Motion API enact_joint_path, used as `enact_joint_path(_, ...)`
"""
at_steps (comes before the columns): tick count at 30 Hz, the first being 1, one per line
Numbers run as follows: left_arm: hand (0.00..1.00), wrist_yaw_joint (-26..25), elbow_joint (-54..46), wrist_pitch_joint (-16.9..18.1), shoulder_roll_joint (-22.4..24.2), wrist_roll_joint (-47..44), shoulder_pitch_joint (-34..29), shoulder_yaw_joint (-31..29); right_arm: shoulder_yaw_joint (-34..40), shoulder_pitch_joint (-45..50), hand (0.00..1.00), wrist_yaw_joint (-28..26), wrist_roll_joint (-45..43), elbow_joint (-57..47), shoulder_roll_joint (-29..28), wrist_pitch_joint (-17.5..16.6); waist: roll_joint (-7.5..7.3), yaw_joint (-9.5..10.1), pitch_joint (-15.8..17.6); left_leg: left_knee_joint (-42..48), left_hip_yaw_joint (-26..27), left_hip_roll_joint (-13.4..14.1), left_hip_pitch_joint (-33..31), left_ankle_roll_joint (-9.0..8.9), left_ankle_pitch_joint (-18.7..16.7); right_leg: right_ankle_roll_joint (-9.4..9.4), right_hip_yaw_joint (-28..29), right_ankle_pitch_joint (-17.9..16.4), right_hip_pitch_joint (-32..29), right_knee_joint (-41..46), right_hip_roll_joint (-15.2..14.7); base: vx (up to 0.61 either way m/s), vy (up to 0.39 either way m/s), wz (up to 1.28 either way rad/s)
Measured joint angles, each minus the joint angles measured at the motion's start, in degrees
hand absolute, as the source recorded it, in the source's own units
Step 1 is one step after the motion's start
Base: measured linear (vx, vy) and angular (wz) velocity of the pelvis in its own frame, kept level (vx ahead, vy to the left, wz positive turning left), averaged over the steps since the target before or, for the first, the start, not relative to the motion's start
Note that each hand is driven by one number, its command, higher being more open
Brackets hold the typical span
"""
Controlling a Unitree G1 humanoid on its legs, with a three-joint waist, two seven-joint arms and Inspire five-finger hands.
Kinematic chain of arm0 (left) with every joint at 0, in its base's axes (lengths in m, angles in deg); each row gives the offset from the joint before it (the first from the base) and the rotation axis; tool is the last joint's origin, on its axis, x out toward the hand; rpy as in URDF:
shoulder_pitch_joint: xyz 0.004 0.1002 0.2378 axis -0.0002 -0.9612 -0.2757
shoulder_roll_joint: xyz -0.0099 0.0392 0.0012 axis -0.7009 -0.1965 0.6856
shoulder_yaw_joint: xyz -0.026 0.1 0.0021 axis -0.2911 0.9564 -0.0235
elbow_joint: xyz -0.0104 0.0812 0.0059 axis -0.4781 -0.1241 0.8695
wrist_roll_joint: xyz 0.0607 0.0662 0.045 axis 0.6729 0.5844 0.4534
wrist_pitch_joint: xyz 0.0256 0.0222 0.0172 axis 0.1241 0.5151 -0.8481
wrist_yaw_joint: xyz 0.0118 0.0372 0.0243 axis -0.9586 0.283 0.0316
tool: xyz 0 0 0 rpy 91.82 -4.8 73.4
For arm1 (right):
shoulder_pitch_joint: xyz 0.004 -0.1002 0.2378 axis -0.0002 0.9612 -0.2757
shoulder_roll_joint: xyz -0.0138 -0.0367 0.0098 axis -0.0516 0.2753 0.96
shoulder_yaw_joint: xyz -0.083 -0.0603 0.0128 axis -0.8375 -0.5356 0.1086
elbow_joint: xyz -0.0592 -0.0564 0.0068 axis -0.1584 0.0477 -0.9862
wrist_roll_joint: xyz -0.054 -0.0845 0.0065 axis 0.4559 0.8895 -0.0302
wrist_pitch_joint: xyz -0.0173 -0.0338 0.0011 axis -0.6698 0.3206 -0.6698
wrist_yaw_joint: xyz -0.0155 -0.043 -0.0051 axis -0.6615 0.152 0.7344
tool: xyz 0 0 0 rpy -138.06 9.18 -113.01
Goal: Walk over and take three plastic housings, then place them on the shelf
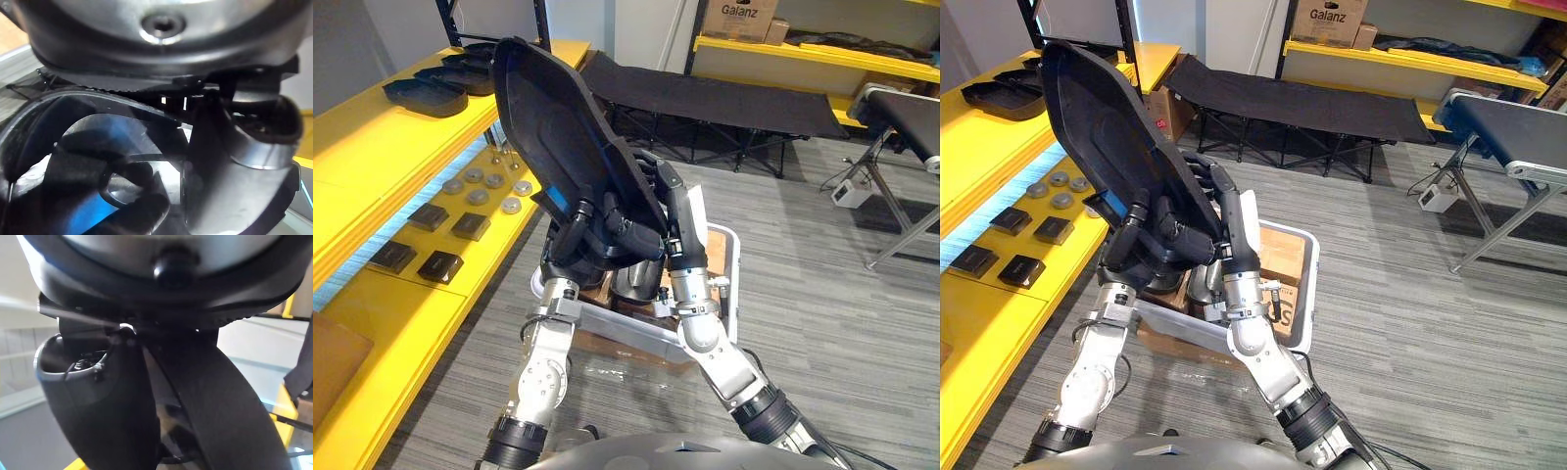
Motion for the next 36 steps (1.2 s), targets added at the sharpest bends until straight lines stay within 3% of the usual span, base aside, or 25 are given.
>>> enact_joint_path(7, 0.0, -12.6, -0.5, 1.3, 0.9, 20.9, 0.0, -0.9, 0.9, 2.8, 1.0, -0.3, -1.6, -0.1, -0.4, 3.8, 0.16, 0.04, 0.1, -0.2, 0.4, 0.1, 0.6, -0.06, -0.1, -0.52, 0.6, -0.4, 0.1, 0.2, 0.1, 0.0, 0.0, -0.04)
enact_joint_path(13, 0.0, -22.1, -0.6, 5.2, 2.1, 39.5, -0.1, -2.8, 5.0, 3.9, 1.0, 1.2, -6.6, -0.2, -1.7, 4.3, 0.44, -0.33, 0.3, -0.1, 1.0, 0.3, 0.7, -0.09, -0.6, -0.56, 1.2, -0.4, -0.1, 0.3, 0.2, 0.0, 0.001, -0.05)
enact_joint_path(15, 0.0, -26.8, -0.6, 5.7, 2.2, 46.4, -0.1, -4.3, 6.1, 4.2, 1.0, -4.8, -17.0, -0.2, -1.3, 1.0, 0.57, -0.62, 0.3, 0.0, 1.5, 0.4, 0.6, -0.1, -0.8, -0.56, 1.6, -0.4, -0.3, 0.2, 0.3, 0.01, 0.009, -0.09)
enact_joint_path(18, 0.0, -29.7, -0.6, 5.9, 2.2, 51.4, -0.1, -6.6, 7.7, 4.4, 1.0, -14.5, -33.5, -0.8, -1.7, -3.7, 0.7, -0.89, 0.4, 0.1, 1.7, 0.6, 0.7, -0.2, -0.9, -0.48, 2.0, -0.4, -0.3, 0.1, 0.5, 0.02, 0.002, -0.07)
enact_joint_path(21, 0.0, -30.9, -0.4, 6.6, 2.2, 53.1, -0.3, -8.8, 11.8, 5.1, 1.0, -23.0, -44.9, -3.0, -1.7, -5.8, 0.92, -0.89, 0.6, 0.0, 1.9, 0.7, 0.7, -0.3, -1.0, -0.31, 2.3, -0.3, -0.3, -0.1, 0.7, 0.04, 0.003, -0.01)
enact_joint_path(26, 0.0, -30.9, 0.9, 8.7, 2.2, 53.1, -1.0, -10.9, 16.7, 9.7, 1.0, -29.7, -48.7, -4.8, -2.0, -5.7, 0.96, -0.91, 0.6, 0.0, 3.1, 0.9, 0.8, -0.37, -1.5, -0.31, 3.4, -0.3, -0.7, -0.2, 0.8, 0.03, 0.014, -0.1)
enact_joint_path(28, 0.0, -30.5, 2.6, 8.8, 2.1, 53.2, -1.1, -11.0, 19.2, 13.0, 1.0, -32.5, -50.2, -4.8, -2.0, -4.1, 1.12, -1.13, 0.7, 0.0, 4.1, 0.9, 0.9, -0.29, -1.7, -0.22, 4.4, -0.2, -1.3, -0.2, 0.8, 0.0, 0.025, -0.24)
enact_joint_path(31, 0.0, -28.5, 4.3, 8.9, 2.1, 52.4, -2.3, -11.1, 24.0, 19.1, 1.0, -32.8, -49.7, -4.5, -2.0, -1.0, 1.58, -2.05, 1.0, -0.1, 5.0, 0.9, 0.9, -0.23, -2.0, -0.19, 5.4, -0.2, -1.9, 0.0, 0.8, -0.01, 0.027, -0.17)
enact_joint_path(36, 0.0, -23.5, 4.0, 10.9, 2.4, 43.0, -6.7, -11.5, 33.0, 24.6, 1.0, -27.8, -46.3, 2.1, -2.2, -0.6, 2.14, -3.36, 1.3, -1.3, 6.4, 1.1, 1.8, -0.32, -2.1, -0.1, 7.0, -0.1, -2.3, 0.0, 1.0, 0.01, 0.012, -0.16)
